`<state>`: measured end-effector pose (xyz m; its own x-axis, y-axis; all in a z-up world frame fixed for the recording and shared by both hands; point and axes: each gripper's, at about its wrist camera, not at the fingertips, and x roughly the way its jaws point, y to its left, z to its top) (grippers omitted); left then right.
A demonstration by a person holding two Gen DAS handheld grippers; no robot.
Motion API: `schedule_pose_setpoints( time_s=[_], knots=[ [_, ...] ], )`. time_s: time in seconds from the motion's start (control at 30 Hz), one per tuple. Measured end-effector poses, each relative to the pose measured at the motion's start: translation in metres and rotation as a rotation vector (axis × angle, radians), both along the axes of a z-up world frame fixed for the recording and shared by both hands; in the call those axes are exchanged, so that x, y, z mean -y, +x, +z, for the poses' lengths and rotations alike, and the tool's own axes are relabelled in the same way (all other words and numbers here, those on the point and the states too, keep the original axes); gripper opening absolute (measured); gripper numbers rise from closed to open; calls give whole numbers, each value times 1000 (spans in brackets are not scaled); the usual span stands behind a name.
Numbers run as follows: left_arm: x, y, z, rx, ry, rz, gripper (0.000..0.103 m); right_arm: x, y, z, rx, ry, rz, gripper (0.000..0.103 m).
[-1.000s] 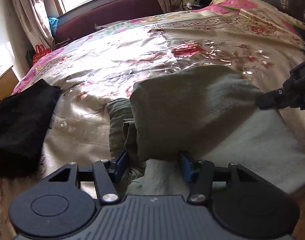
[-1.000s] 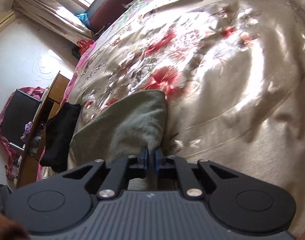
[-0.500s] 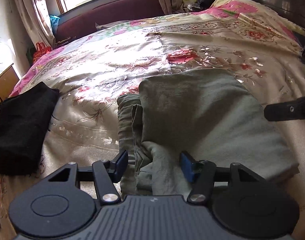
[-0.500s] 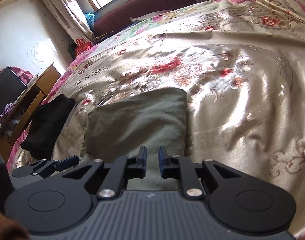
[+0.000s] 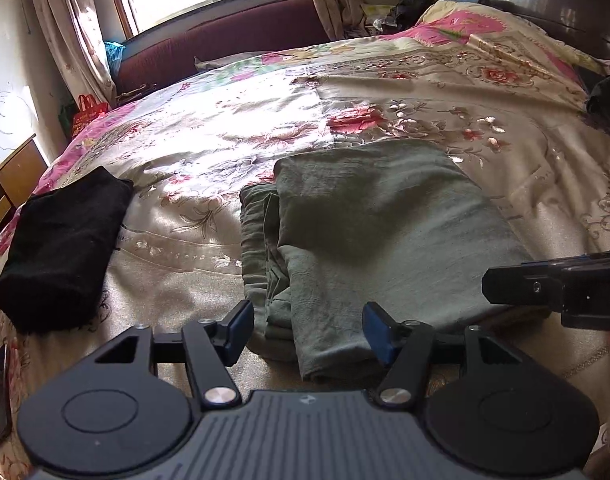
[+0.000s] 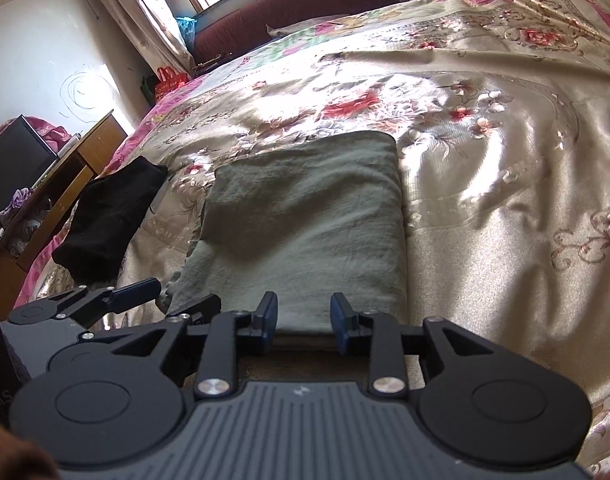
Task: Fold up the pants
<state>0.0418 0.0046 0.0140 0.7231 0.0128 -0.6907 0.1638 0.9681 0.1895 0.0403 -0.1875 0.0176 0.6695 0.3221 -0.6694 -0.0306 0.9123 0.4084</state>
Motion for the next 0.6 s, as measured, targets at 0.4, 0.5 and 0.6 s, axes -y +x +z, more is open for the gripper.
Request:
schedule_pose_setpoints(
  time_s=[0.4,0.5,0.6],
  knots=[
    [2,-12,-4,-1,-19,9,88,-5,-20,-8,-17,10,-10,38],
    [4,-16,-4,7,-10,9,91,-7,-24,-10,-18,12,-11,38],
    [3,-17,-5,3,-13,14,92,-7,-26,-11,-20,20,-12,38]
  ],
)
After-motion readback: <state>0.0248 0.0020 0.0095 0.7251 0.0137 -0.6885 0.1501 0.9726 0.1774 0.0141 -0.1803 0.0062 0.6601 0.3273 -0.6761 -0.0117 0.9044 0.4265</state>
